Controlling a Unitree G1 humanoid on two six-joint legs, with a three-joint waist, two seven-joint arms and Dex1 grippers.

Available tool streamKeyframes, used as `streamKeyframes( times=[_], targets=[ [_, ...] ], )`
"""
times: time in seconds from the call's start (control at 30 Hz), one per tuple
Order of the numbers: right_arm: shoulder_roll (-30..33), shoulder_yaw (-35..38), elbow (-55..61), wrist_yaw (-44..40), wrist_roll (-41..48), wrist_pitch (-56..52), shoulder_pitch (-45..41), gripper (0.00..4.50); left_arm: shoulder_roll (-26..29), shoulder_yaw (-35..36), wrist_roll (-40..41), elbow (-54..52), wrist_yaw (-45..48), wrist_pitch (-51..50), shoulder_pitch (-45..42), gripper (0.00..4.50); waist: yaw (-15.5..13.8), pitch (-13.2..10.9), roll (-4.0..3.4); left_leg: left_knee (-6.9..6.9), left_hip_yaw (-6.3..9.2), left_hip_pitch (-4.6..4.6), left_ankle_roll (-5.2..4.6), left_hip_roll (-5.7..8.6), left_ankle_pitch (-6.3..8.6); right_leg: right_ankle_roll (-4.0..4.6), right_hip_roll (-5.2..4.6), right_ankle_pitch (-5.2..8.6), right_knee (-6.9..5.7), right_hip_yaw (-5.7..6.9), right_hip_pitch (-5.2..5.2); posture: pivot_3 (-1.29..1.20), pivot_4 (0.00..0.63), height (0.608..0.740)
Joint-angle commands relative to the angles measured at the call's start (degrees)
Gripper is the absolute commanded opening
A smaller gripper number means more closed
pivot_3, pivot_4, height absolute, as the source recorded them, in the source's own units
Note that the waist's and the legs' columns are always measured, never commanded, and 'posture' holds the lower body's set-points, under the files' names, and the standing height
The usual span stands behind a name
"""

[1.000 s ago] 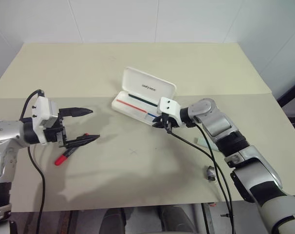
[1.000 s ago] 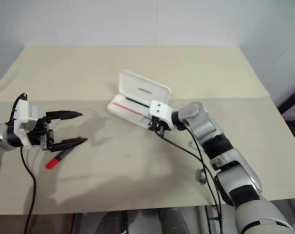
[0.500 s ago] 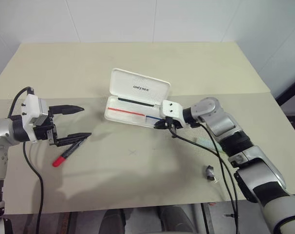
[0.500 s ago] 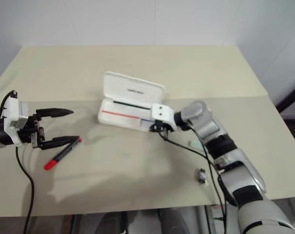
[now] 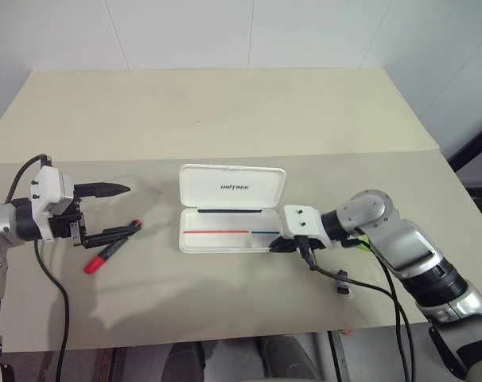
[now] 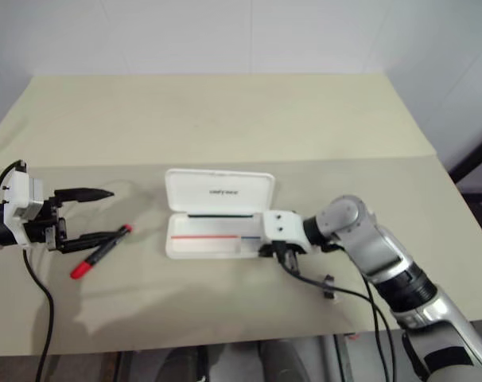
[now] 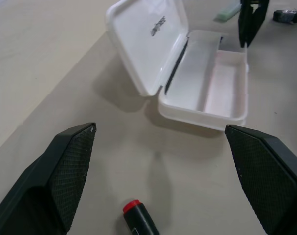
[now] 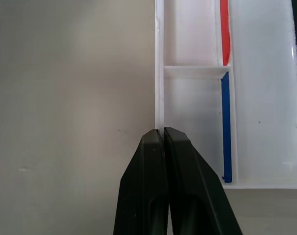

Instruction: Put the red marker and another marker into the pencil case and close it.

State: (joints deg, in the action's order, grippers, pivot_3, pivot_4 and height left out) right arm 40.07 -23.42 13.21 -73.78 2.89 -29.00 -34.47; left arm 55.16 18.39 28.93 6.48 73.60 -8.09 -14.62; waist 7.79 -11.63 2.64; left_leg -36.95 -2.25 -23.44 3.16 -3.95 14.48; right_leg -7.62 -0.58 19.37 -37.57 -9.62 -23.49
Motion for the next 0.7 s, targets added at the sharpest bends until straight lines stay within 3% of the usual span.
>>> streamKeyframes(
  times=[0.03,0.23,0.33,0.53,0.7],
  targets=[
    [0.99,0.56,2.13,1.30,-0.34,0.23,0.49,0.02,0.39,2.73,1.19,-1.71,0.14,1.23,-0.08,4.50,-0.02,0.00,0.00,-0.01,0.00,0.00,0.00,0.00,0.00,0.00,0.00,0.00,0.00,0.00,0.00,0.00,0.150,0.740],
    [1.31,-0.92,2.31,1.81,-1.20,-1.47,0.82,0.02,0.82,3.04,1.22,-2.00,0.96,0.66,0.28,4.50,-0.04,0.00,0.00,0.02,0.00,0.00,0.00,0.01,0.00,0.01,0.00,0.01,0.02,0.00,0.00,0.00,0.150,0.740],
    [0.79,-1.77,2.11,2.61,-1.59,-1.99,1.19,0.70,0.68,3.20,1.21,-2.19,0.86,0.59,0.27,4.50,-0.07,0.01,0.01,0.02,0.00,0.01,0.00,0.00,0.00,0.02,0.00,0.01,0.02,0.00,0.00,0.00,0.150,0.740],
    [-0.55,-1.67,1.67,4.12,-1.25,-0.95,0.03,2.72,0.55,3.11,1.28,-2.64,0.48,0.23,-0.09,4.50,-0.12,0.01,0.01,0.01,0.00,0.00,0.00,0.01,0.00,0.02,-0.01,0.01,0.02,0.00,0.00,0.00,0.150,0.740],
    [-0.81,-0.27,1.06,4.08,0.01,0.46,-1.77,2.72,0.22,3.00,1.30,-3.21,0.09,-0.05,0.06,4.50,-0.06,0.01,0.01,0.01,0.00,0.00,0.00,0.01,0.00,0.01,-0.01,0.01,0.02,0.00,0.00,0.00,0.150,0.740]
  ],
)
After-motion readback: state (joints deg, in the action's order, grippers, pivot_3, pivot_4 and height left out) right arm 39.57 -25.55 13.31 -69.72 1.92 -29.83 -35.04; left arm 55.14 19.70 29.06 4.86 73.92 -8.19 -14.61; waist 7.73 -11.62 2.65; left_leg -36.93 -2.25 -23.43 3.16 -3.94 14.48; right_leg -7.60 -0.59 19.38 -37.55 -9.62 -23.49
